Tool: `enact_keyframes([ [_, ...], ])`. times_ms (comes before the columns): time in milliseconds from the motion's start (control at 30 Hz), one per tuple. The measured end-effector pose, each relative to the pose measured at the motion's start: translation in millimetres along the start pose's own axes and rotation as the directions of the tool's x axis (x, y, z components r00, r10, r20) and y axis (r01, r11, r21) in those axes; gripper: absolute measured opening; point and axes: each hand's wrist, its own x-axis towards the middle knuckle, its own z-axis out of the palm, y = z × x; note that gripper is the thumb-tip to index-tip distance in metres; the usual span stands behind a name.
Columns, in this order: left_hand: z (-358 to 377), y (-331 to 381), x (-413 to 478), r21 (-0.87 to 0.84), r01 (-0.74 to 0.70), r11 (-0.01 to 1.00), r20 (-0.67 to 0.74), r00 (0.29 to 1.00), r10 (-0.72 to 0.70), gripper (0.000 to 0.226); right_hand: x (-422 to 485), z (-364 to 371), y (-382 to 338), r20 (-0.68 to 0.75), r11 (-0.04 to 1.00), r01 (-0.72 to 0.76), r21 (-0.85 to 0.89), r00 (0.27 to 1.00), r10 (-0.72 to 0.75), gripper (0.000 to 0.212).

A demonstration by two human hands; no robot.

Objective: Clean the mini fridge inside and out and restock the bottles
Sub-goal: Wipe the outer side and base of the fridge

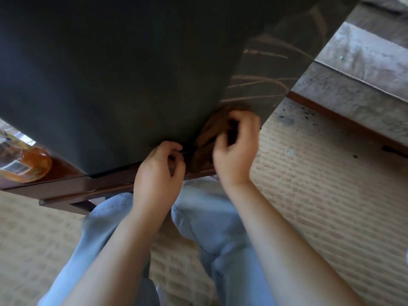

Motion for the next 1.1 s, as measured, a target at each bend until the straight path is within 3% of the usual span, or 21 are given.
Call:
enact_keyframes([
  [33,-0.9,-0.8,0.1,-0.01,0.003,1.0,0.0,1.0,-0.003,0.019,8.7,-4.7,10.7,-0.096,0.996,-0.09,0.005,0.991,0.09,0.037],
  [133,-2.8,-0.5,1.0,-0.035,-0.001,0.999,0.0,1.0,0.001,0.02,35.5,-16.9,44.2,-0.309,0.928,-0.367,0.058,0.878,0.366,0.041],
  [267,-1.9,1.4,0.4,-0.04,-0.01,0.999,0.032,0.999,0.011,0.02,35.3,-12.3,43.9,-0.281,0.898,-0.434,0.08,0.854,0.438,0.049],
  [367,-2.3,0.7,1.3,-0.029,0.0,1.0,0.038,0.999,0.001,0.019,18.3,-2.1,16.7,-0.241,0.961,-0.278,0.012,0.932,0.272,0.048],
  [467,-1.3,-0.7,0.9,-0.001,0.006,1.0,0.039,0.999,-0.006,0.018,-9.0,10.8,-15.6,-0.025,0.998,-0.021,-0.056,0.999,0.02,0.054],
  [533,-0.3,-1.8,-0.7,0.012,-0.005,1.0,0.046,0.999,0.004,0.012,-25.6,21.2,-30.6,0.117,0.994,0.043,-0.097,0.993,-0.032,0.063],
  [633,0.2,-3.3,-2.3,0.014,0.003,1.0,0.039,0.999,-0.003,0.012,-24.1,27.8,-29.6,0.145,0.988,0.03,-0.152,0.989,-0.008,0.067],
  [700,-0.1,-4.6,-1.9,0.019,0.029,0.999,0.025,0.999,-0.03,0.016,-4.9,22.9,-20.1,0.069,0.994,-0.036,-0.104,0.997,0.044,0.067],
  [800,-0.8,-4.6,-1.7,0.01,0.039,0.999,0.025,0.999,-0.039,0.018,32.4,5.2,8.4,-0.088,0.973,-0.227,0.048,0.969,0.231,0.066],
  [867,-2.8,-3.6,-1.7,0.015,0.033,0.999,0.032,0.999,-0.034,0.018,49.0,-10.3,33.8,-0.111,0.915,-0.368,0.166,0.915,0.388,0.066],
  [933,-3.8,-3.2,-1.9,0.015,0.027,1.0,0.038,0.999,-0.028,0.018,52.1,-20.7,41.7,-0.115,0.906,-0.389,0.165,0.905,0.41,0.063],
  [1033,-4.1,-3.3,-1.2,0.011,0.011,1.0,0.039,0.999,-0.011,0.019,36.4,-12.5,13.1,-0.091,0.981,-0.181,0.067,0.978,0.186,0.061],
  [1100,-4.2,-4.7,-1.1,0.024,0.003,1.0,0.031,1.0,-0.003,0.019,17.0,1.3,-15.8,0.03,1.0,0.027,-0.001,0.999,-0.027,0.062],
])
